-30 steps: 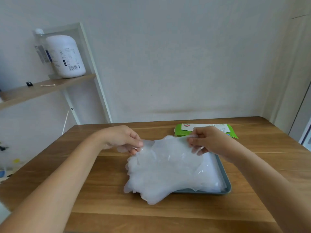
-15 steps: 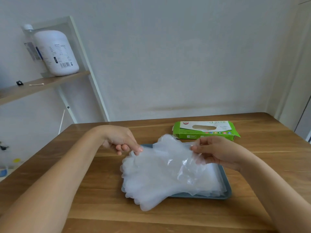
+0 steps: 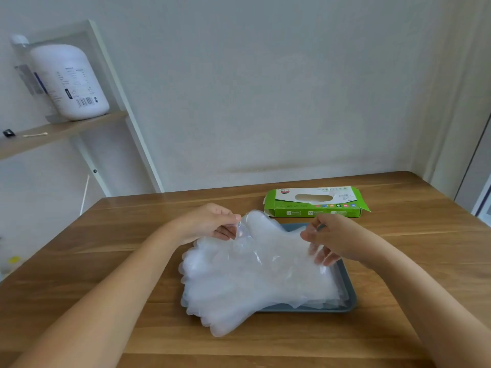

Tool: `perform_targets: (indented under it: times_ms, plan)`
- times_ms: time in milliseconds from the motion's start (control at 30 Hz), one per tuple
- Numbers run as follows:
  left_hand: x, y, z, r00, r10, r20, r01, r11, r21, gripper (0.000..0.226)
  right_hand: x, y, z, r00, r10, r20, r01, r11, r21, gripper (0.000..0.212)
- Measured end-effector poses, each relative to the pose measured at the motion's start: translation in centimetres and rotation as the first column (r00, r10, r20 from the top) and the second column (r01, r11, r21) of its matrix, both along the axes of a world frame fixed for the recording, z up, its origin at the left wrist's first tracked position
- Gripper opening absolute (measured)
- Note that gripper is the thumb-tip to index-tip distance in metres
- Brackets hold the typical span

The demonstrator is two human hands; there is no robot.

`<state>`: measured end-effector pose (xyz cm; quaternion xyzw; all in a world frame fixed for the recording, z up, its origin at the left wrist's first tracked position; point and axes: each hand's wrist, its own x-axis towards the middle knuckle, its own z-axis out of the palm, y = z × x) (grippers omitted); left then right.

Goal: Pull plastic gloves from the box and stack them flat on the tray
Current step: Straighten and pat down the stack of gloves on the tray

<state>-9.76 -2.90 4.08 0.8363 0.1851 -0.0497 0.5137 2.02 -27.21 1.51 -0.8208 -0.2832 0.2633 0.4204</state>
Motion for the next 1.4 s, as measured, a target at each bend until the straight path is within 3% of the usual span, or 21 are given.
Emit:
perform_targets:
  times_ms: [67,300,500,567,633,700,800,867,933,1033,1167,1267,1400]
  plan:
    - [-0.3,-0.4,-0.3,0.999,0.039,0.019,-0.038,0.996,-0.082,0.024,-0.2,0.2,-0.2,1.000,0.003,-0.016,-0.003,1.000,-0.003,0.014]
    - [-1.3,-1.8,-1.2,0.986,0.163,-0.039,-0.167,0.977,-0.131,0.030,-0.3,0.0,-0.3,0.994,0.015,0.108,-0.012,1.000,-0.028,0.012]
    - [-2.4,-1.2,-0.5,0.993,0.111,-0.033,-0.115,0.921,-0.372,0.028,-0.6,0.0,0.0,0.995,0.059,0.076,-0.055,0.997,-0.054,0.013]
    - [-3.0,-0.7,0.0,0.995,0.044,-0.091,-0.063,0.974,-0.217,0.027,-0.6,-0.1,0.0,0.993,0.073,0.096,-0.065,0.995,-0.082,0.013]
    - [-3.2,-0.2,-0.2,0.983,0.053,-0.177,-0.029,0.991,0.132,0.028,-0.6,0.1,-0.3,0.986,0.090,0.140,-0.070,0.987,-0.142,0.014]
    - [-3.1,0.2,-0.9,0.972,0.159,-0.173,-0.067,0.893,0.445,0.029,-0.6,0.3,-0.6,0.981,0.091,0.173,-0.058,0.981,-0.187,0.014]
    - [-3.4,-0.3,-1.8,0.963,0.245,0.108,-0.249,0.669,0.700,0.019,-0.5,0.5,-0.9,0.967,0.077,0.241,-0.022,0.975,-0.222,0.015]
    - [-3.7,-1.8,-1.7,0.932,0.150,0.330,-0.351,0.600,0.719,0.020,-0.3,0.5,-1.0,0.961,0.067,0.267,-0.009,0.977,-0.211,0.014]
    - [-3.9,-3.7,-1.3,0.913,0.011,0.407,-0.318,0.645,0.695,0.010,-0.2,0.5,-1.1,0.960,0.068,0.270,-0.014,0.980,-0.197,0.014]
    - [-3.8,-6.1,-2.7,0.949,-0.127,0.287,-0.102,0.740,0.665,0.008,-0.6,0.7,-1.0,0.988,0.029,0.153,-0.011,0.993,-0.118,0.032]
    - [-3.7,-6.6,-5.6,0.959,-0.215,0.184,0.033,0.730,0.682,0.026,-1.2,0.4,-0.3,0.987,0.055,-0.151,-0.051,0.998,0.029,0.069]
    - [-3.9,-6.4,-6.6,0.962,-0.176,0.207,-0.013,0.732,0.681,0.046,-1.4,0.1,-0.3,0.971,0.147,-0.190,-0.140,0.989,0.051,0.071]
    - [-4.2,-6.4,-7.3,0.975,-0.156,0.161,0.008,0.742,0.671,0.060,-0.9,-0.4,-0.2,0.974,0.184,-0.129,-0.187,0.982,-0.009,0.063]
